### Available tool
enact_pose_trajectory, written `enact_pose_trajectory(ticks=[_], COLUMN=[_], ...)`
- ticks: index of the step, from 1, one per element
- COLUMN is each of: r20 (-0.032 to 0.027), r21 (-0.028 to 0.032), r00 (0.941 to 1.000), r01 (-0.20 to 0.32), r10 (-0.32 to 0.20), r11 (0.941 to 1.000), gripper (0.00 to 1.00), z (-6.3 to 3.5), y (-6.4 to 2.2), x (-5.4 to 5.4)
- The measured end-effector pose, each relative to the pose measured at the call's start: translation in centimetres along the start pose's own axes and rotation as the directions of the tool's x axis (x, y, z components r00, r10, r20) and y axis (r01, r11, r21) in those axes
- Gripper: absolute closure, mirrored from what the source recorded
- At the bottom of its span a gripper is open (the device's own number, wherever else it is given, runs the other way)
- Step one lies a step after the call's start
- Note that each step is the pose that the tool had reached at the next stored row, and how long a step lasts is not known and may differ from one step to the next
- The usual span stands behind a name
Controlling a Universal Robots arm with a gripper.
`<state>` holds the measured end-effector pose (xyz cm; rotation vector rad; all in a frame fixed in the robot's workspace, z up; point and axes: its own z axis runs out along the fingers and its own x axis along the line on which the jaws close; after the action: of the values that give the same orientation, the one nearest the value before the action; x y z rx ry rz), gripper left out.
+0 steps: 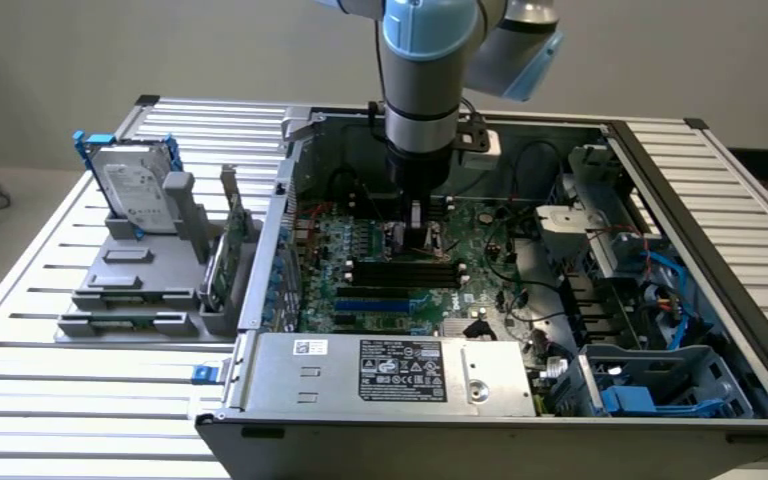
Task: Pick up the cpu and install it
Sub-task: 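Place the cpu into insertion slot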
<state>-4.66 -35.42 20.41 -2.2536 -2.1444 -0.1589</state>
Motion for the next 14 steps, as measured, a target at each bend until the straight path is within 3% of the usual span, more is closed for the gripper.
enact_pose_trajectory(ticks=[3, 14], r20=[0.0052, 0.0058], r21=[0.0000, 0.0016], r00=[1.0000, 0.9998], r01=[0.003, 0.022], r10=[-0.003, -0.022], r11=[1.0000, 0.9998], gripper=[0.45, 0.45], z=[0.01, 0.13], y=[0.00, 0.02], x=[0.06, 0.20])
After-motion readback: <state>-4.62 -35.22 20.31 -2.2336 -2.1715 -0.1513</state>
